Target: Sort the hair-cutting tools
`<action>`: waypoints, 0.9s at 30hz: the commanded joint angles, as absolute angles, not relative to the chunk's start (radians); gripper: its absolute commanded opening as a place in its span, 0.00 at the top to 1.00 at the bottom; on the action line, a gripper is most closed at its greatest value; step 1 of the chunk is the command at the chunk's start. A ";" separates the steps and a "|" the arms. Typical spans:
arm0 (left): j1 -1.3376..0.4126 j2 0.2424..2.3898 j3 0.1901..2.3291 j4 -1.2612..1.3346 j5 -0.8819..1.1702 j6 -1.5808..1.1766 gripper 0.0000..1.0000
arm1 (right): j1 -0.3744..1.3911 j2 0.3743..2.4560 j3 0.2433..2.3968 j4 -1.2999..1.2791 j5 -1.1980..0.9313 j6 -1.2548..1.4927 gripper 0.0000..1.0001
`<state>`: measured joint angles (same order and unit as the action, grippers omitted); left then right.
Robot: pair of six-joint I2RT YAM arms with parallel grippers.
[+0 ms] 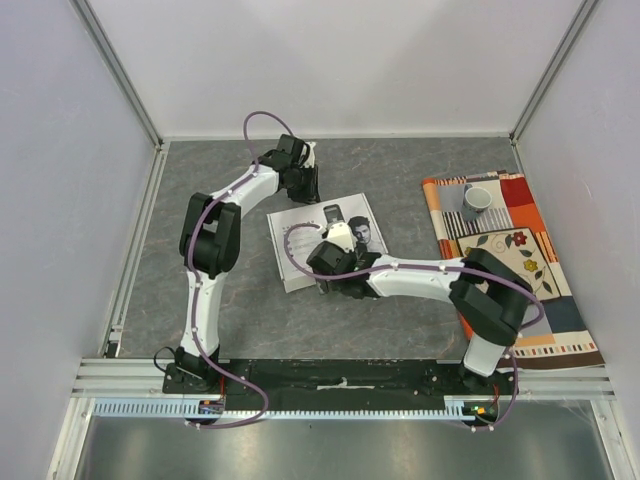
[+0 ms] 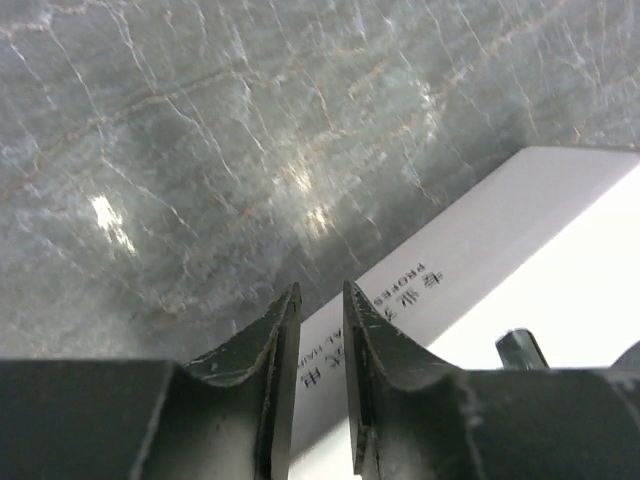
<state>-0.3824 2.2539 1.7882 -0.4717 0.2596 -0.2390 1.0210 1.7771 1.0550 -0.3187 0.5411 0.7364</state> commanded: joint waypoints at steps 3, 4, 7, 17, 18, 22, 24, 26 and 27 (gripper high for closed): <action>-0.419 2.057 1.844 -0.657 0.252 -0.179 0.63 | 0.999 1.556 1.161 -0.362 0.606 0.611 0.02; -0.417 2.040 1.847 -0.657 0.241 -0.175 0.61 | 0.994 1.539 1.173 -0.377 0.609 0.582 0.02; -0.399 1.971 1.856 -0.661 0.213 -0.175 0.54 | 0.960 1.483 1.239 -0.428 0.577 0.537 0.02; -0.365 1.763 1.773 -0.650 0.176 -0.187 0.00 | 0.729 1.480 1.407 -0.519 0.413 0.405 0.02; -0.365 1.746 1.757 -0.647 0.175 -0.192 0.00 | 0.709 1.477 1.410 -0.508 0.387 0.390 0.02; -0.365 1.581 1.591 -0.585 0.166 -0.221 0.00 | 0.670 1.451 1.408 -0.451 0.475 0.336 0.02; -0.364 1.519 1.515 -0.568 0.149 -0.241 0.00 | 0.654 1.451 1.414 -0.448 0.550 0.312 0.02; -0.364 1.436 1.467 -0.549 0.111 -0.261 0.00 | 0.640 1.451 1.422 -0.445 0.598 0.289 0.02; -0.364 1.407 1.416 -0.539 0.091 -0.274 0.00 | 0.626 1.448 1.425 -0.440 0.633 0.267 0.02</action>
<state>-0.3622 1.5490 1.5143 -0.6155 0.1635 -0.2176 0.6529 1.4834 1.3727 -0.4793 0.5060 0.3542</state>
